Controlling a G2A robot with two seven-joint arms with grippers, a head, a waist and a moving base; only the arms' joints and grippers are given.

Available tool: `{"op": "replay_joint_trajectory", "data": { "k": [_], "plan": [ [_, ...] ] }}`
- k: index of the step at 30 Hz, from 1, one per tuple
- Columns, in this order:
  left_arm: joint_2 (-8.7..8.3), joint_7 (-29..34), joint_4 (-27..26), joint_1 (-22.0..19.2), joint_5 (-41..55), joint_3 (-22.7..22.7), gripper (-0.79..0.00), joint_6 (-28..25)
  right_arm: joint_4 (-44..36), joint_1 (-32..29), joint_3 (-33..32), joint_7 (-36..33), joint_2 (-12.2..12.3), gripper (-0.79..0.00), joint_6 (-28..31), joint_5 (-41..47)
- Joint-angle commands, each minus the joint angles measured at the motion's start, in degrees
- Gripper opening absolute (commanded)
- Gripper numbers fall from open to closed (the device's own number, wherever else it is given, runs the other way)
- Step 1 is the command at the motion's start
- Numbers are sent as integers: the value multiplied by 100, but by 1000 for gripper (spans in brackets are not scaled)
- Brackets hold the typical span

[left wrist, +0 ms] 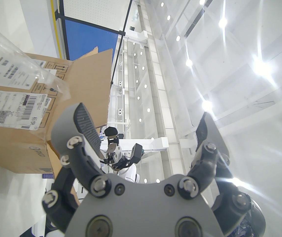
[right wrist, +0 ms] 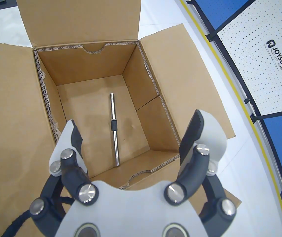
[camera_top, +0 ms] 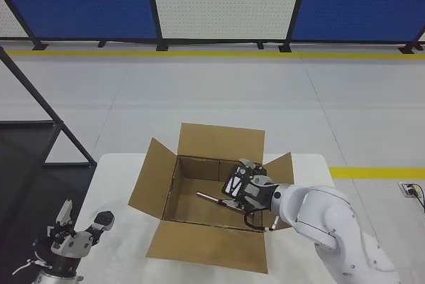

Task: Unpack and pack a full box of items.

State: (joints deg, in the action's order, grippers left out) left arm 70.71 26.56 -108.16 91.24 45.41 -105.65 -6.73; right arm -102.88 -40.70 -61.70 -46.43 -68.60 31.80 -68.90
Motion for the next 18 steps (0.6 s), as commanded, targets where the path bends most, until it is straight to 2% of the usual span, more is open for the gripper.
{"op": "replay_joint_trajectory", "data": {
  "k": [1,11,18],
  "plan": [
    [0,0,0,0,0,0,0,0,0,0,0,1,0,0,0,0],
    [0,0,0,0,0,0,0,0,-205,-193,-85,317,36,0,51,-186],
    [0,0,0,0,0,0,0,0,-848,-515,-494,348,130,0,167,-221]
  ]
}}
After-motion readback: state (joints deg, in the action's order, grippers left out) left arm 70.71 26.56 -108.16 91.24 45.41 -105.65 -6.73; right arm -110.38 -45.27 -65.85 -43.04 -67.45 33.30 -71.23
